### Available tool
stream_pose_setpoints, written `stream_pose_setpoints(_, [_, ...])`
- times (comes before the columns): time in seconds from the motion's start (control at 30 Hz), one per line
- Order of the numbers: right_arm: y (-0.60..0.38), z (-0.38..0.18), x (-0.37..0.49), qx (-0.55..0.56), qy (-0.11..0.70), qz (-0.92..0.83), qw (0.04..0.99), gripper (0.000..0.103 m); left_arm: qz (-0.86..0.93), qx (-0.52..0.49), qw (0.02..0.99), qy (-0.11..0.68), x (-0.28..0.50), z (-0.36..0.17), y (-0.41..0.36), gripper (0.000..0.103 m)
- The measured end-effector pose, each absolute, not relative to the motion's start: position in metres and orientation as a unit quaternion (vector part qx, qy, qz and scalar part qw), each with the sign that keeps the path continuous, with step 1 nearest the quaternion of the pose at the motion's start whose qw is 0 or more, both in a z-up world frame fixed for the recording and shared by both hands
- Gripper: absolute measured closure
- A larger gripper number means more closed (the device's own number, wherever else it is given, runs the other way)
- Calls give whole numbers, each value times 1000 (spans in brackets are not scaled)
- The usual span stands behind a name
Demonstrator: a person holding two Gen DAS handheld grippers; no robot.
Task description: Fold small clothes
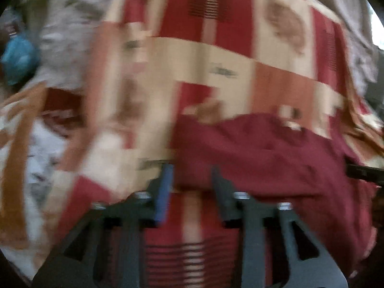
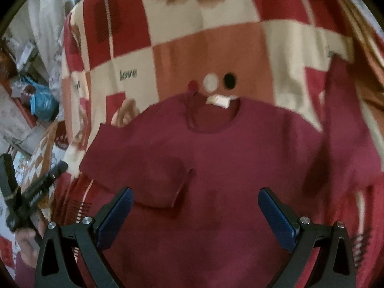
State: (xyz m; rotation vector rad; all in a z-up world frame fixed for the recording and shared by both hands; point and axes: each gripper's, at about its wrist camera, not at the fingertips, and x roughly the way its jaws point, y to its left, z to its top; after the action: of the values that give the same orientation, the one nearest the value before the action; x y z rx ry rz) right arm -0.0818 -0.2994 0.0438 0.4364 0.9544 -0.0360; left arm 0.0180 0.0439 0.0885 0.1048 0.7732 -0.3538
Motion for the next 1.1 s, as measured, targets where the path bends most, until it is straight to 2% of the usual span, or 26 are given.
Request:
stream_pose_setpoints(0.03, [-294, 38, -71, 203, 461, -5, 864, 0, -145, 47, 915, 373, 22, 84, 60, 44])
stream_pose_setpoints(0.23, [-262, -5, -19, 122, 519, -6, 846, 2, 10, 59, 893, 446, 66, 31, 141, 44])
stream_pose_setpoints(0.3, [-255, -13, -13, 97, 516, -16, 851, 14, 60, 53, 883, 462, 74, 18, 166, 44])
stream_pose_setpoints(0.33, [-252, -10, -14, 87, 500, -16, 862, 25, 78, 47, 881, 463, 77, 15, 176, 44])
stream_pose_setpoints(0.37, [-248, -6, -13, 70, 491, -13, 868, 50, 78, 27, 883, 462, 79, 15, 188, 47])
stream_pose_setpoints(0.4, [-248, -4, -12, 63, 490, -14, 869, 61, 63, 2, 886, 458, 79, 18, 196, 47])
stream_pose_setpoints(0.47, [-248, 1, -12, 60, 489, -4, 870, 79, 68, -9, 885, 461, 79, 23, 198, 47])
stream_pose_setpoints(0.57, [-253, 16, -19, 56, 476, -7, 878, 96, 73, 11, 894, 443, 69, 38, 182, 47])
stream_pose_setpoints(0.77, [-282, 44, -46, 87, 458, -2, 884, 95, -14, -8, 913, 407, 37, 81, 138, 47])
stream_pose_setpoints(0.83, [-280, 35, -43, 98, 481, 2, 872, 71, -41, -21, 915, 402, 29, 92, 122, 47])
stream_pose_setpoints(0.87, [-281, 29, -44, 109, 493, 5, 863, 43, -56, -26, 914, 401, 24, 96, 112, 47])
stream_pose_setpoints(0.9, [-280, 24, -44, 120, 494, 7, 861, 39, -70, -26, 912, 403, 20, 100, 103, 47])
stream_pose_setpoints(1.07, [-275, 2, -38, 133, 503, -11, 854, 39, -116, -15, 902, 416, 8, 105, 61, 47])
stream_pose_setpoints(1.1, [-271, -4, -35, 120, 506, -15, 854, 46, -124, -13, 898, 421, 5, 104, 52, 47])
